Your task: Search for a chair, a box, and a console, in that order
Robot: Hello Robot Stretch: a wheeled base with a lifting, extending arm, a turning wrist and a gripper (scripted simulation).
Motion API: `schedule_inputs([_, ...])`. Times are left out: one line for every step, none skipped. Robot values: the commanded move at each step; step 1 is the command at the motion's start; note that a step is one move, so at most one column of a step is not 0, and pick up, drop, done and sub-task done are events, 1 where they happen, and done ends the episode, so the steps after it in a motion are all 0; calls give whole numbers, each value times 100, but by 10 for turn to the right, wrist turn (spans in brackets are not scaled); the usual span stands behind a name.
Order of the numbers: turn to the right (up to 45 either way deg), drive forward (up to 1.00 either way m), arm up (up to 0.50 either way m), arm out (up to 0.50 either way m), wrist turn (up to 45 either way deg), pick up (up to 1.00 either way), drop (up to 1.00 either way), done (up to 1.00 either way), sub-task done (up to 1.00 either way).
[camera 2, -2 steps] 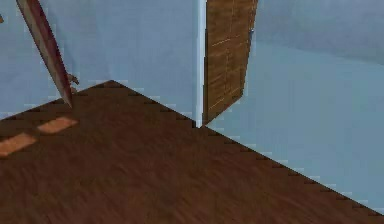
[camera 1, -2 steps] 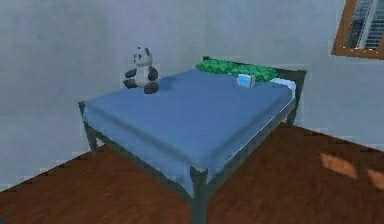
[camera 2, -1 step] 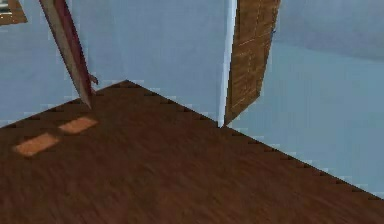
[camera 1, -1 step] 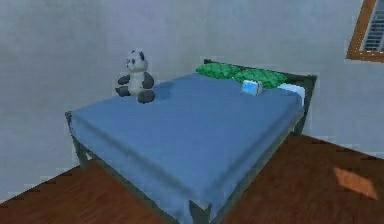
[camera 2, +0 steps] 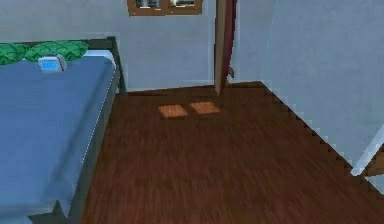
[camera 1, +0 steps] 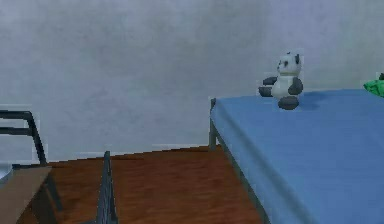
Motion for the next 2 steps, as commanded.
schedule_inputs([0,30,0,0,0,0,0,0,0])
schedule_inputs([-90,0,0,0,0,0,0,0,0])
